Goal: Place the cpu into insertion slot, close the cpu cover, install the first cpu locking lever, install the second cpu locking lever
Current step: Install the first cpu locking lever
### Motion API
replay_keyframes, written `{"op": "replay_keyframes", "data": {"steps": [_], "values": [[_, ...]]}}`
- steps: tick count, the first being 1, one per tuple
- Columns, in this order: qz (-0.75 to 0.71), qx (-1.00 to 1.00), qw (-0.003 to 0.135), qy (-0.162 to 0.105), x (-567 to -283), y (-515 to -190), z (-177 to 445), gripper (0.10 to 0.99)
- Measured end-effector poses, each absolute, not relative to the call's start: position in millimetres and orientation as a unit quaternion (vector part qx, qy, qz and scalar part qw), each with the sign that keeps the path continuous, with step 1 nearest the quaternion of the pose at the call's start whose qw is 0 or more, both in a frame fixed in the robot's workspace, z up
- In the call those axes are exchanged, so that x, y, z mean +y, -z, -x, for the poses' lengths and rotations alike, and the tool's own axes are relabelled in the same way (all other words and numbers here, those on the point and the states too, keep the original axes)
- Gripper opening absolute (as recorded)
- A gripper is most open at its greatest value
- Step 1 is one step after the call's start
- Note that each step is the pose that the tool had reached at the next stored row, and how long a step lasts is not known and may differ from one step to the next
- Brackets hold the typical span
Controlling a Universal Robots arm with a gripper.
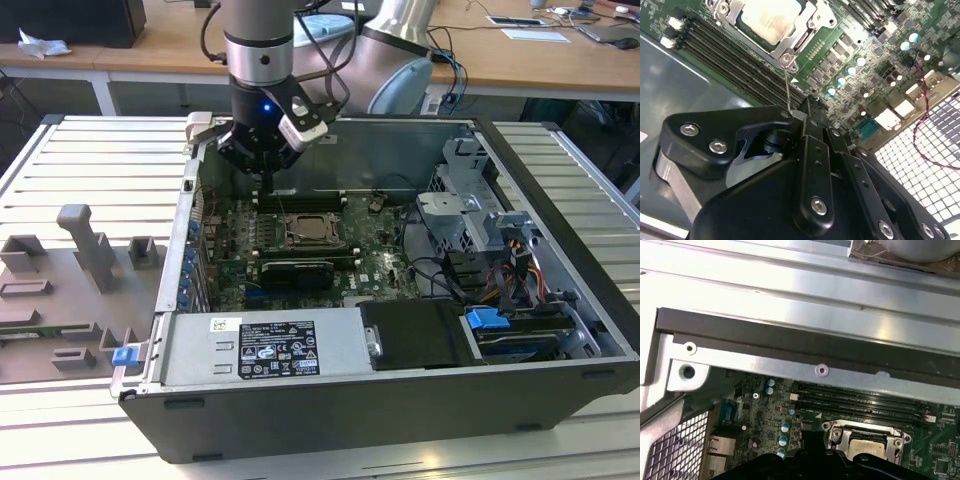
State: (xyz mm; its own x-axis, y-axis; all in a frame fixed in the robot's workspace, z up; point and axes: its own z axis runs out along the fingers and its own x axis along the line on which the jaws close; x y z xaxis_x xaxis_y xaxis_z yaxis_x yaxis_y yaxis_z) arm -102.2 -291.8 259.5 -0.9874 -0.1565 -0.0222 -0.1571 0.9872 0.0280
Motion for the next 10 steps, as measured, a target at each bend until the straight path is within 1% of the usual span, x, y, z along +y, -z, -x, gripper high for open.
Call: {"op": "replay_keyframes", "data": {"steps": [10], "values": [[0.072, 0.997, 0.010, -0.015, -290.8, -257.6, 71.6, 0.106]]}}
